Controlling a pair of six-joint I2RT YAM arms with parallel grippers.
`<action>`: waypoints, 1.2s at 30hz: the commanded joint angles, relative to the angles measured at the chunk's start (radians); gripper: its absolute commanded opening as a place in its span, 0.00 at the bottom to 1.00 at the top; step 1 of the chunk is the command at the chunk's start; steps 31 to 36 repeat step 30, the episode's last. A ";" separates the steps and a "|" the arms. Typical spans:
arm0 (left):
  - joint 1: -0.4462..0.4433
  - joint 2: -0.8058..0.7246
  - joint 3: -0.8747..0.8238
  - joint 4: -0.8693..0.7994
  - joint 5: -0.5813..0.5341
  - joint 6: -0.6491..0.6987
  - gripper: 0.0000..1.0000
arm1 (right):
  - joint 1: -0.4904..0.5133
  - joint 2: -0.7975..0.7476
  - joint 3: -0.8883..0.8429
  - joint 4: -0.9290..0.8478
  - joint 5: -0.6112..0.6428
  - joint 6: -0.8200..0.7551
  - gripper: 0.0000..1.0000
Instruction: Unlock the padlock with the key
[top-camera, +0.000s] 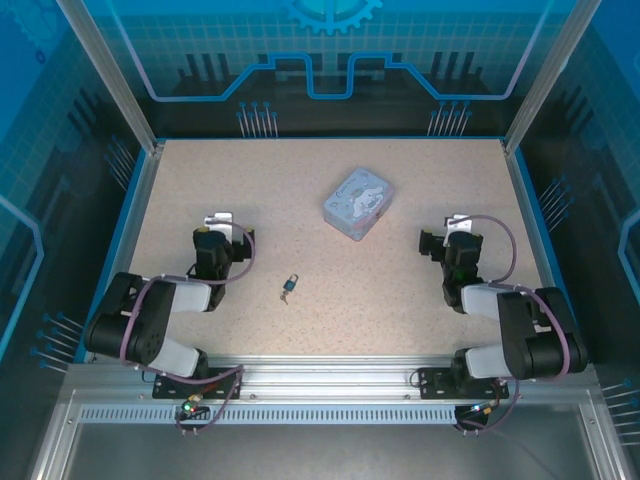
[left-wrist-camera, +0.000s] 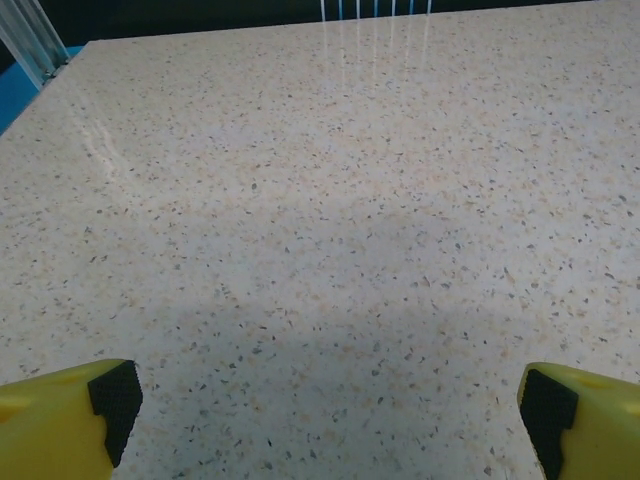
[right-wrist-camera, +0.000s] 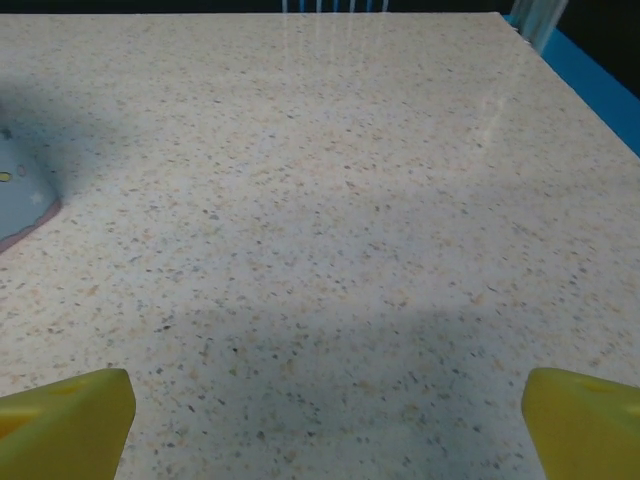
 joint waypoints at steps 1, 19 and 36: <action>0.028 0.000 -0.012 0.139 0.085 0.012 0.99 | -0.017 0.072 0.031 0.137 -0.127 -0.057 1.00; 0.132 0.070 0.057 0.064 0.255 -0.060 0.99 | 0.018 0.111 0.092 0.071 -0.091 -0.089 1.00; 0.132 0.071 0.059 0.060 0.256 -0.060 0.99 | -0.015 0.112 0.105 0.045 -0.234 -0.109 1.00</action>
